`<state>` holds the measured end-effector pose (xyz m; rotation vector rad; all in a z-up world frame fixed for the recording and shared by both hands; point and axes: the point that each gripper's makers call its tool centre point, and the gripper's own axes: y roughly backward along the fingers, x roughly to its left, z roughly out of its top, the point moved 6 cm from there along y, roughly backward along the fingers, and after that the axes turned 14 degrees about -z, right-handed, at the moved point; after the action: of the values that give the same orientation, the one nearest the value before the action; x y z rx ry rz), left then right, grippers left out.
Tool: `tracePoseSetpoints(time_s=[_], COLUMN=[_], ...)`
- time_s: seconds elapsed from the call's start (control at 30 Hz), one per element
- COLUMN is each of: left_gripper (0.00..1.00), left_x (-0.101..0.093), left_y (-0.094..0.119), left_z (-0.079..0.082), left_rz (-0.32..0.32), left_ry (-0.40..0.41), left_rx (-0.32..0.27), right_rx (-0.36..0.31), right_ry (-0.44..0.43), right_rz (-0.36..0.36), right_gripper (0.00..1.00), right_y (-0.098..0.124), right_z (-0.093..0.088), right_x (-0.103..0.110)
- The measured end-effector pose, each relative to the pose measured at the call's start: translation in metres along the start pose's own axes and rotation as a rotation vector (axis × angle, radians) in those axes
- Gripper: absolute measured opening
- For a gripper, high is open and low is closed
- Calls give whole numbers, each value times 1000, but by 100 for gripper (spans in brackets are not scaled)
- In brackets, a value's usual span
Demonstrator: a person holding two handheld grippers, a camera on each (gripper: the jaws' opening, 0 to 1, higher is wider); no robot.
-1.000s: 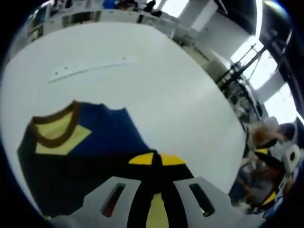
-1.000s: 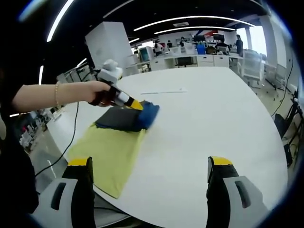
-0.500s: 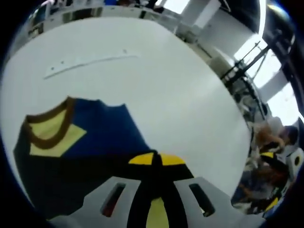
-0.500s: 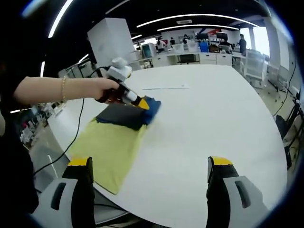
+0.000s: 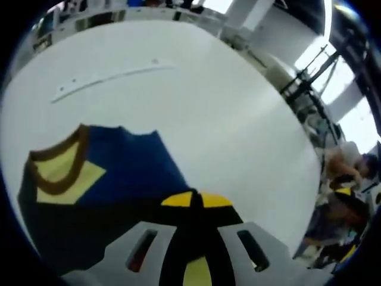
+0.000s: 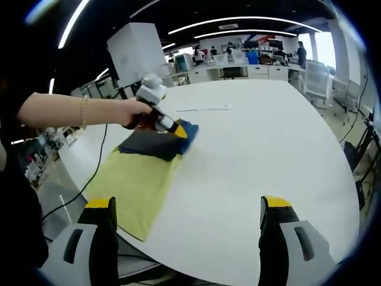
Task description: Fold the garment on the visible template until the final outline fits inside the template.
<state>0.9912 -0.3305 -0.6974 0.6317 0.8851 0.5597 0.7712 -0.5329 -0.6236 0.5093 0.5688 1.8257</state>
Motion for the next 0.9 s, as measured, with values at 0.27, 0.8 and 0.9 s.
tracePoseSetpoints(time_s=[0.27,0.8,0.9], left_gripper=[0,3,4], left_x=[1,-6,-6], left_y=[-1,11,19], left_z=[0,13,16], left_rz=[0,-68,-65], left_ry=[-24,-56,-58], left_rx=[9,-91,-112], right_rx=[-1,-3,-8], right_ry=[-1,3,6], right_rz=[-7,-11,-4], right_gripper=[100,100,100], right_y=[3,6,4], right_z=[-1,2,5], right_x=[-2,0,4])
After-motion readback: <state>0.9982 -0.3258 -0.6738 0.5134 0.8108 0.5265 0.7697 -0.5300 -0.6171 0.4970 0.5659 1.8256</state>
